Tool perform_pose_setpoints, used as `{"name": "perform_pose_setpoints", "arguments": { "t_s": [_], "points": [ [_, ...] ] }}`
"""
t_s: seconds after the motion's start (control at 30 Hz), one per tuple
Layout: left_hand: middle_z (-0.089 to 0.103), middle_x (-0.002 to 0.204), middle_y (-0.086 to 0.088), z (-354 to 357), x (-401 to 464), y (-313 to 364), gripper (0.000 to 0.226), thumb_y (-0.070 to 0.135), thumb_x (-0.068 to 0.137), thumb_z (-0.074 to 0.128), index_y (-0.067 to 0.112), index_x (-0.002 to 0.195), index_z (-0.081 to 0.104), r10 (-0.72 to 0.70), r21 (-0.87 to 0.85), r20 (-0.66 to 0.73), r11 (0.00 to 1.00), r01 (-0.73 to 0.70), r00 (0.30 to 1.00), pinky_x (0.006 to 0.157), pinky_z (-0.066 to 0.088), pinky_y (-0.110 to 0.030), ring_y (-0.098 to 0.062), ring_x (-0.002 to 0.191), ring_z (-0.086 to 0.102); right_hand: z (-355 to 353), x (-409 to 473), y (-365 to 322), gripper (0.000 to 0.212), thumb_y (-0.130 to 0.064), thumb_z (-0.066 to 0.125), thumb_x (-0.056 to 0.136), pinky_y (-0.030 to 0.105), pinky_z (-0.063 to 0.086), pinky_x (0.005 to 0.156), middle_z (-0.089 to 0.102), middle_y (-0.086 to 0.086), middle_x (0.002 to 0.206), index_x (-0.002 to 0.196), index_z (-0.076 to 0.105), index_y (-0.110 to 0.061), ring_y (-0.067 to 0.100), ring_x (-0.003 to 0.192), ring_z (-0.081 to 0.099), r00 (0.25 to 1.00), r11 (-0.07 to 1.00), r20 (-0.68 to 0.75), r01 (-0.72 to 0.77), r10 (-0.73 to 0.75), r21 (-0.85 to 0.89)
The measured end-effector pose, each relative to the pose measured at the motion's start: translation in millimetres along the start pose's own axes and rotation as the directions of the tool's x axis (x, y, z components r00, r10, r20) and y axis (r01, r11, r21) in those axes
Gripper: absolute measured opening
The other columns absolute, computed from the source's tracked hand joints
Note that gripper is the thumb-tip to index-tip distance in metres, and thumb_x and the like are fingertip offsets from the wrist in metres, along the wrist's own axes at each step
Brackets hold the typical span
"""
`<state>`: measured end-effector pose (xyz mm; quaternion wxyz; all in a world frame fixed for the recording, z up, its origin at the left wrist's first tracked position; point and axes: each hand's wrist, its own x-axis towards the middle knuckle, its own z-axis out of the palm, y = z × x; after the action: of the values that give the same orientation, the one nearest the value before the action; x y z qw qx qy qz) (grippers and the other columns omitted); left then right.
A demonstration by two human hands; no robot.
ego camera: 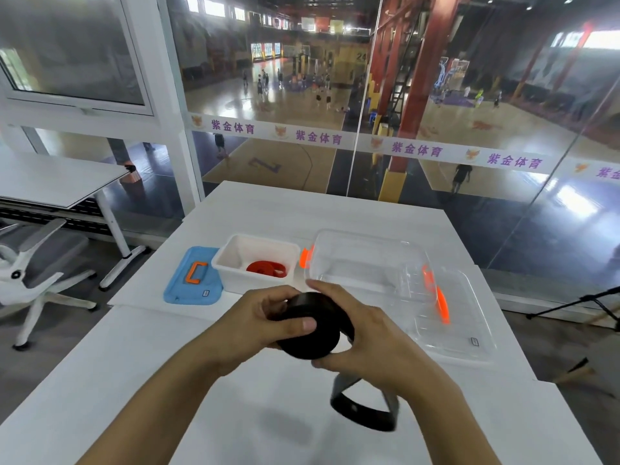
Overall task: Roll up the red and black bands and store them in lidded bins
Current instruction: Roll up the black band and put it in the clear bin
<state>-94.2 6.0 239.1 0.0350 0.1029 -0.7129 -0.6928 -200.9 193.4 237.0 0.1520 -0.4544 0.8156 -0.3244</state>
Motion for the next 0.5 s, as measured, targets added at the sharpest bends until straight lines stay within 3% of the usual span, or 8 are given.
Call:
{"name": "perform_pose_setpoints", "arguments": {
  "t_s": [0.1, 0.17, 0.27, 0.33, 0.4, 0.5],
  "points": [
    [0.078, 0.106, -0.012, 5, 2, -5, 0.035, 0.02, 0.079, 0.075, 0.014, 0.114, 0.072, 0.036, -0.142, -0.11, 0.989, -0.051, 0.993, 0.081, 0.062, -0.035, -0.028, 0.101, 0.075, -3, 0, 3, 0.091, -0.03, 0.089, 0.076, 0.016, 0.045, 0.075, 0.063, -0.031, 0.094, 0.144, 0.036, -0.062, -0.001, 0.072, 0.055, 0.999, 0.99, -0.052, -0.005, 0.013, 0.141],
    [0.077, 0.106, -0.016, 12, 3, -7, 0.036, 0.019, 0.079, 0.074, 0.013, 0.114, 0.072, 0.037, -0.246, -0.159, 0.966, -0.076, 0.987, 0.082, 0.062, -0.037, -0.031, 0.102, 0.075, 2, 1, 1, 0.092, -0.031, 0.089, 0.076, 0.02, 0.049, 0.073, 0.064, -0.026, 0.092, 0.144, 0.034, -0.062, 0.004, 0.069, 0.053, 0.997, 0.981, -0.079, 0.008, 0.008, 0.192],
    [0.076, 0.11, -0.016, 23, 5, -10, 0.039, 0.021, 0.08, 0.072, 0.012, 0.118, 0.07, 0.012, -0.395, -0.23, 0.913, -0.104, 0.973, 0.081, 0.062, -0.037, -0.031, 0.104, 0.074, 14, 5, 0, 0.103, -0.033, 0.09, 0.075, 0.031, 0.056, 0.098, 0.065, -0.023, 0.123, 0.148, 0.025, -0.065, 0.007, 0.107, 0.067, 0.989, 0.958, -0.149, 0.021, 0.022, 0.285],
    [0.074, 0.116, -0.016, 29, 6, -12, 0.042, 0.024, 0.084, 0.07, 0.01, 0.123, 0.067, -0.004, -0.478, -0.265, 0.869, -0.127, 0.964, 0.086, 0.061, -0.043, -0.032, 0.109, 0.072, 25, 7, -2, 0.113, -0.03, 0.091, 0.075, 0.024, 0.05, 0.106, 0.06, -0.029, 0.132, 0.153, 0.016, -0.063, -0.001, 0.124, 0.059, 0.979, 0.944, -0.201, 0.043, 0.025, 0.326],
    [0.073, 0.12, -0.017, 36, 8, -13, 0.043, 0.027, 0.086, 0.068, 0.009, 0.125, 0.065, -0.012, -0.522, -0.294, 0.84, -0.15, 0.956, 0.096, 0.057, -0.049, -0.033, 0.114, 0.07, 36, 9, -5, 0.117, -0.029, 0.091, 0.075, 0.02, 0.046, 0.109, 0.056, -0.031, 0.137, 0.155, 0.011, -0.061, -0.006, 0.13, 0.055, 0.963, 0.939, -0.269, 0.059, 0.036, 0.339],
    [0.074, 0.119, -0.012, 42, 7, -13, 0.045, 0.031, 0.085, 0.067, 0.013, 0.126, 0.065, -0.013, -0.495, -0.302, 0.857, -0.145, 0.953, 0.095, 0.058, -0.041, -0.027, 0.113, 0.071, 43, 10, -7, 0.111, -0.03, 0.091, 0.075, 0.013, 0.046, 0.104, 0.054, -0.041, 0.133, 0.153, 0.018, -0.061, -0.013, 0.126, 0.054, 0.931, 0.937, -0.357, 0.054, 0.078, 0.345]
  ]
}}
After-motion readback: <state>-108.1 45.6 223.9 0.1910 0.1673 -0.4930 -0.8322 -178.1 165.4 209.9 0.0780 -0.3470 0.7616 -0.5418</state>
